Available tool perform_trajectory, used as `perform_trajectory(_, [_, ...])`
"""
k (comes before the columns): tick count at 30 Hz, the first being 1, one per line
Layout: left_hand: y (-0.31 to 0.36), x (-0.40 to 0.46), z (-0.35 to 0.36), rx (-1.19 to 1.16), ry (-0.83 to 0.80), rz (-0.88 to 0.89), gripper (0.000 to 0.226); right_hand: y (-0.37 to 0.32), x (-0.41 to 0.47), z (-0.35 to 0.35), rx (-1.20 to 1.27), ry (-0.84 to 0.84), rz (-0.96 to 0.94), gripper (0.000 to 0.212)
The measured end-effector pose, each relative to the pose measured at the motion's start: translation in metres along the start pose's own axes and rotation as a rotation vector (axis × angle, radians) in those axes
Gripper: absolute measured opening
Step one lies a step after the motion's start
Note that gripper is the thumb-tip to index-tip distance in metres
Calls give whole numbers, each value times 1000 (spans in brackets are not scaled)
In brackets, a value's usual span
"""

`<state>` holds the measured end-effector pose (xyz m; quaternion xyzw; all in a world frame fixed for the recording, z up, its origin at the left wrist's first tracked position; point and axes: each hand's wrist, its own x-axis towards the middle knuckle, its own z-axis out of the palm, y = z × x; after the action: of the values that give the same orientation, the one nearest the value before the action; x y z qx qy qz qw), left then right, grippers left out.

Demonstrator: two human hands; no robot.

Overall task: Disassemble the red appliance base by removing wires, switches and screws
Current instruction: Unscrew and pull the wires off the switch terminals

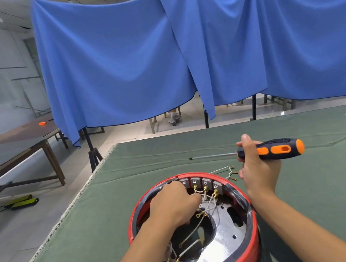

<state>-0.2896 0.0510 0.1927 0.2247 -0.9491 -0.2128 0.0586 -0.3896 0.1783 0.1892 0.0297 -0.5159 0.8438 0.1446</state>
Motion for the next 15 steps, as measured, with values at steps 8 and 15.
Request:
perform_trajectory(8, [2, 3, 1, 50, 27, 2, 37, 0, -5, -5, -45, -217, -26, 7])
perform_trajectory(15, [0, 5, -3, -58, 233, -63, 35, 5, -6, -12, -42, -286, 39, 15])
